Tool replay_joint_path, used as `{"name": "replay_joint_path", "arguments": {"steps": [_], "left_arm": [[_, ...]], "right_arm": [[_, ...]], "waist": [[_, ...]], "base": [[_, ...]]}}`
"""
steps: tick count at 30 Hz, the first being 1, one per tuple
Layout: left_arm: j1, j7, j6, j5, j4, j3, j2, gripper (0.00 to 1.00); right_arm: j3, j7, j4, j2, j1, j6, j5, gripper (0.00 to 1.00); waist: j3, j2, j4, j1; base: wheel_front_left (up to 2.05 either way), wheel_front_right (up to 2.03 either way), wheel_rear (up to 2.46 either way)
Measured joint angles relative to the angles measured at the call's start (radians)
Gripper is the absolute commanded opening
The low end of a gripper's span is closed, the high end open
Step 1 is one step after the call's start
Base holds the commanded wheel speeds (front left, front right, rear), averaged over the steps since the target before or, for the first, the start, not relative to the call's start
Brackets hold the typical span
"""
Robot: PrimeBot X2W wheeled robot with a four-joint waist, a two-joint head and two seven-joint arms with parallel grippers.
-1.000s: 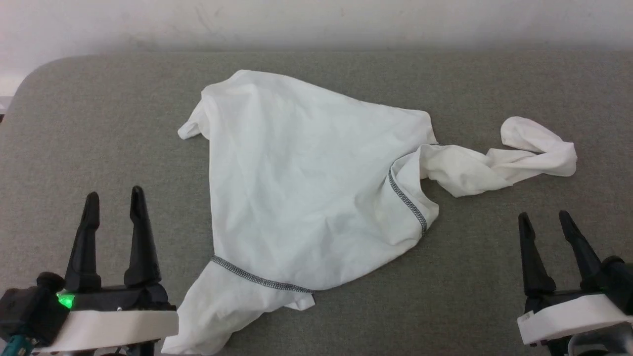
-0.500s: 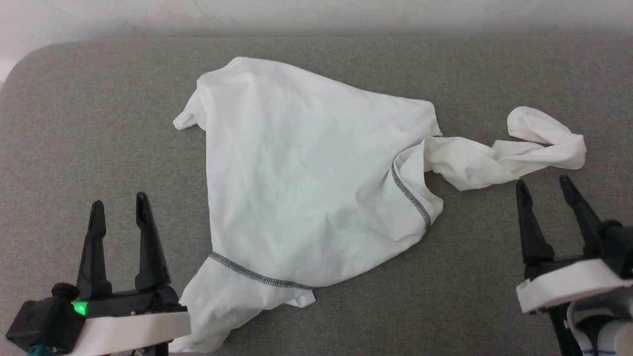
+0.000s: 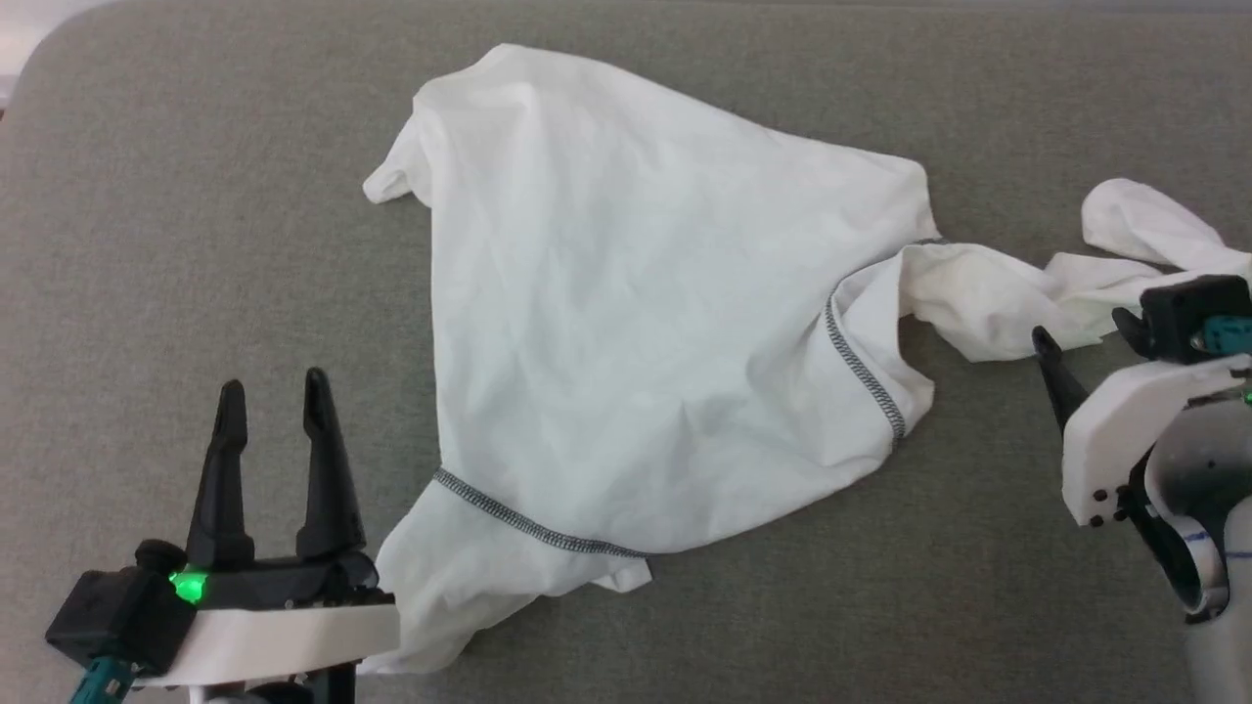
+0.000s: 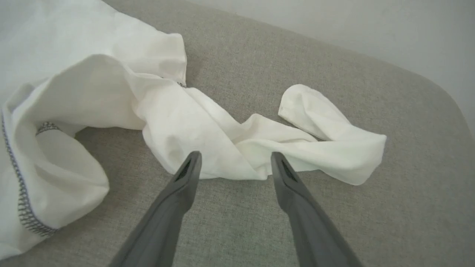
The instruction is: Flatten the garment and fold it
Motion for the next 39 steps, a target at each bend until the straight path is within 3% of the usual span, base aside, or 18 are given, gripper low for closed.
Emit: {"name": "replay_joint_path", "arguments": {"steps": [6, 7, 8, 9, 17, 23, 28, 32, 34, 35, 39], "left_arm": [[-0.020, 0.000, -0.037, 0.009, 0.026, 0.007, -0.017, 1.00], [-0.024, 0.000, -0.041, 0.010, 0.028, 0.007, -0.019, 1.00], [-0.030, 0.000, -0.047, 0.011, 0.031, 0.008, -0.019, 1.00], [-0.033, 0.000, -0.049, 0.013, 0.032, 0.009, -0.020, 1.00], [-0.034, 0.000, -0.065, 0.036, 0.043, 0.021, -0.027, 1.00], [-0.031, 0.000, -0.066, 0.046, 0.049, 0.018, -0.029, 1.00], [-0.021, 0.000, -0.066, 0.051, 0.051, 0.008, -0.030, 1.00], [-0.008, 0.000, -0.073, 0.051, 0.051, 0.009, -0.030, 1.00], [-0.006, 0.000, -0.073, 0.051, 0.053, 0.010, -0.030, 1.00], [-0.006, 0.000, -0.073, 0.051, 0.055, 0.010, -0.030, 1.00], [-0.006, 0.000, -0.073, 0.051, 0.062, 0.009, -0.030, 1.00]], "right_arm": [[0.058, 0.051, 0.109, -0.072, -0.070, 0.000, 0.026, 1.00], [0.057, 0.056, 0.129, -0.072, -0.078, 0.000, 0.030, 0.74], [0.058, 0.066, 0.151, -0.071, -0.085, 0.000, 0.030, 0.31], [0.054, 0.071, 0.168, -0.068, -0.090, 0.000, 0.032, 0.00], [0.007, -0.026, 0.192, -0.029, -0.156, 0.000, 0.026, 0.00], [-0.124, -0.091, 0.143, -0.156, -0.185, 0.001, -0.063, 0.00], [-0.318, -0.105, 0.128, -0.261, -0.066, 0.001, -0.135, 0.00], [-0.435, -0.086, 0.155, -0.234, 0.112, 0.001, -0.148, 0.00], [-0.461, -0.088, 0.171, -0.176, 0.164, 0.001, -0.147, 0.39], [-0.465, -0.093, 0.178, -0.151, 0.179, 0.001, -0.147, 0.96], [-0.448, -0.121, 0.203, -0.076, 0.185, 0.001, -0.139, 1.00]], "waist": [[0.036, 0.0000, 0.035, 0.0001], [0.042, 0.0000, 0.041, 0.0000], [0.047, 0.0000, 0.046, 0.0000], [0.052, 0.0000, 0.050, 0.0000], [0.054, 0.0000, 0.052, 0.0000], [0.011, 0.0000, 0.018, -0.0002], [-0.016, 0.0000, -0.009, -0.0003], [-0.016, 0.0000, -0.008, -0.0003], [-0.012, 0.0000, -0.007, -0.0003], [-0.011, 0.0000, -0.006, -0.0002], [-0.017, 0.0000, -0.006, -0.0002]], "base": [[0.00, 0.00, 0.00], [0.00, 0.00, 0.00], [0.00, 0.00, 0.00], [0.00, 0.00, 0.00], [0.00, 0.00, 0.00], [0.00, 0.00, 0.00], [0.00, 0.00, 0.00], [0.00, 0.00, 0.00], [0.00, 0.00, 0.00], [0.00, 0.00, 0.00], [0.00, 0.00, 0.00]]}}
